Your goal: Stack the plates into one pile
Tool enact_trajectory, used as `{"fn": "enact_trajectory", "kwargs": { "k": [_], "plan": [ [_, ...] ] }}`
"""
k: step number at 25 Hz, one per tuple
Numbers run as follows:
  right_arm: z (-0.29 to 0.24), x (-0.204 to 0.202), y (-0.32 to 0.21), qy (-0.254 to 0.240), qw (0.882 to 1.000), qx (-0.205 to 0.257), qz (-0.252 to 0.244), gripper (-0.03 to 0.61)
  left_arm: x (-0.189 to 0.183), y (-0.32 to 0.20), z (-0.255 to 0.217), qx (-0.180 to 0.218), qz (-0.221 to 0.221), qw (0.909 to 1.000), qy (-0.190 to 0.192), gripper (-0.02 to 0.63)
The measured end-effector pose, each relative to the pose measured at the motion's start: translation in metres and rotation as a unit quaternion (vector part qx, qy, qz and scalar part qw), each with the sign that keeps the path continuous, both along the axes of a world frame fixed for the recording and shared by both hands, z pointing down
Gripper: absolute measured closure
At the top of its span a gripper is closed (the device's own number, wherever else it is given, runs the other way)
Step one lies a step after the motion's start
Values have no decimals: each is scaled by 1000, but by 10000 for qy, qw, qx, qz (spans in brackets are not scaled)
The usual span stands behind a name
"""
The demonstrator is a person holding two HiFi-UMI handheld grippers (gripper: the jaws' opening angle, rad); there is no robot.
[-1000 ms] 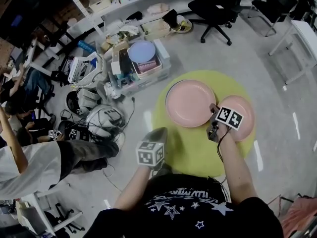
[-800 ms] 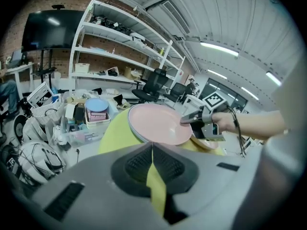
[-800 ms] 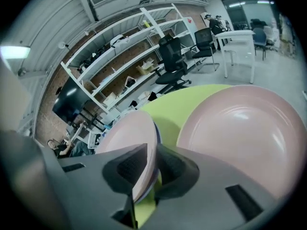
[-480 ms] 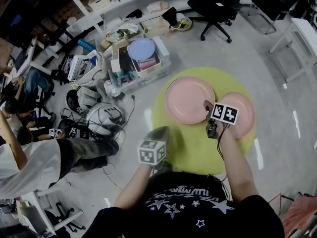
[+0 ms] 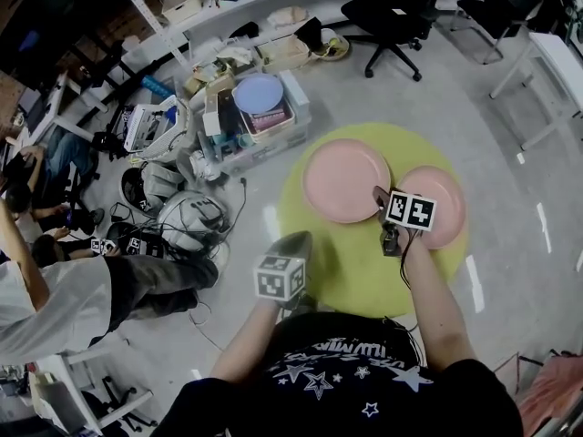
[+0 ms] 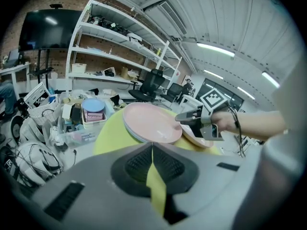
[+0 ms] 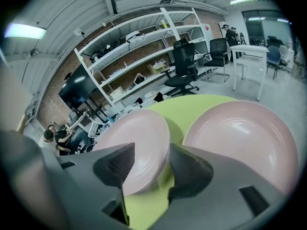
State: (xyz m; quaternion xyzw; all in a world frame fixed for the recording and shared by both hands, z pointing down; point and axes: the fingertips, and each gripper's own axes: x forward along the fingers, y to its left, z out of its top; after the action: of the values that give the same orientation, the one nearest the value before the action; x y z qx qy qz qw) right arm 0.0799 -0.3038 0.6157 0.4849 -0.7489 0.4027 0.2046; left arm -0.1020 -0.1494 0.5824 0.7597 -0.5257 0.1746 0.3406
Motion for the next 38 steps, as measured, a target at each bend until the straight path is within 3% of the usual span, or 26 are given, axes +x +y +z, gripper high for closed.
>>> {"fn": "enact_trajectory", "kwargs": {
  "k": [9,14,16,20,22,25,38],
  "plan": [
    [-9,7,29,-122,9998,133,-10,359,11,7,-6,123,142,9998,12,594],
    [-26,16,43,-106,9988,483,17,365,21,8,-11,247,283,9993,2,594],
    [-33,21,49,-77,9980,624,-31,383,28,9,-14,303,336,9990,5,594],
    [-48,34,60,-59,9956,935,-47,482,39,10,-18,395,466,9981,5,594],
    [-55,45,66,-53,9939,1103,24,538,45,11,-21,428,545,9976,-6,594],
    [-61,65,75,-27,9921,1241,153,558,56,12,-27,466,654,9968,-6,594],
    [-45,163,89,485,9878,1279,738,563,106,4,-23,482,1030,9935,-89,594]
  ]
}}
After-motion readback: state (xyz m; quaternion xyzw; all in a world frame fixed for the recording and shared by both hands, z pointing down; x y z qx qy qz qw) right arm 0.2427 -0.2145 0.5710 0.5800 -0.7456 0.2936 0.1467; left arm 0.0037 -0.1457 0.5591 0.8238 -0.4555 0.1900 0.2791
